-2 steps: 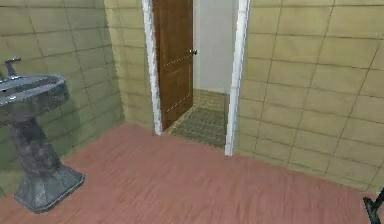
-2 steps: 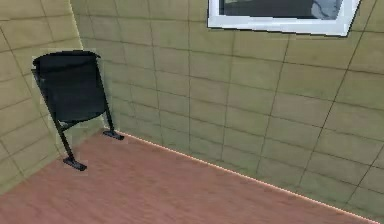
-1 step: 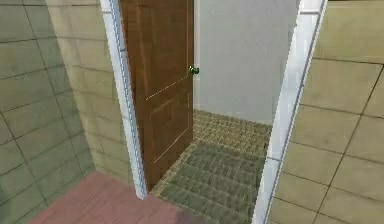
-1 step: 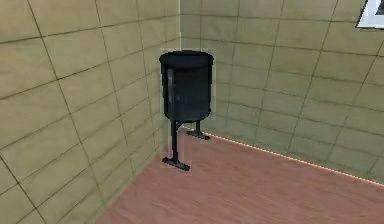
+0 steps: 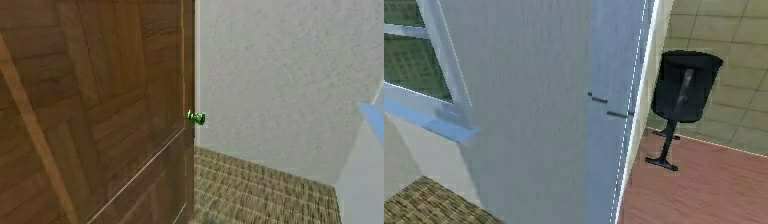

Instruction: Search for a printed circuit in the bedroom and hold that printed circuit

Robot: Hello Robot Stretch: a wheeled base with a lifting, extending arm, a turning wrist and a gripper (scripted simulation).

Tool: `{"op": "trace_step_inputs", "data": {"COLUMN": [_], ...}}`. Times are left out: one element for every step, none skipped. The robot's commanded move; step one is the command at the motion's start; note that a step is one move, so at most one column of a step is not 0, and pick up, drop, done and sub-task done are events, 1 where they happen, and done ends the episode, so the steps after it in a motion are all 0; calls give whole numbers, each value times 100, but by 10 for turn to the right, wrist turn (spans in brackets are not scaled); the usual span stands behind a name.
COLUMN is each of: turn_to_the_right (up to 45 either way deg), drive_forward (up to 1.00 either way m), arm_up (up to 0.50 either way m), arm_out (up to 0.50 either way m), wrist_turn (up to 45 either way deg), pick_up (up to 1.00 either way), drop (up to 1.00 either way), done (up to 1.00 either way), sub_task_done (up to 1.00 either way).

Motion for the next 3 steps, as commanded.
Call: {"op": "trace_step_inputs", "data": {"turn_to_the_right": [240,0,90], "drive_forward": [0,100,0], "arm_up": [0,0,0], "arm_out": [0,0,0], "wrist_turn": [0,0,0], "pick_up": [0,0,0], "drop": [0,0,0], "done": [0,0,0], "sub_task_done": [0,0,0]}}
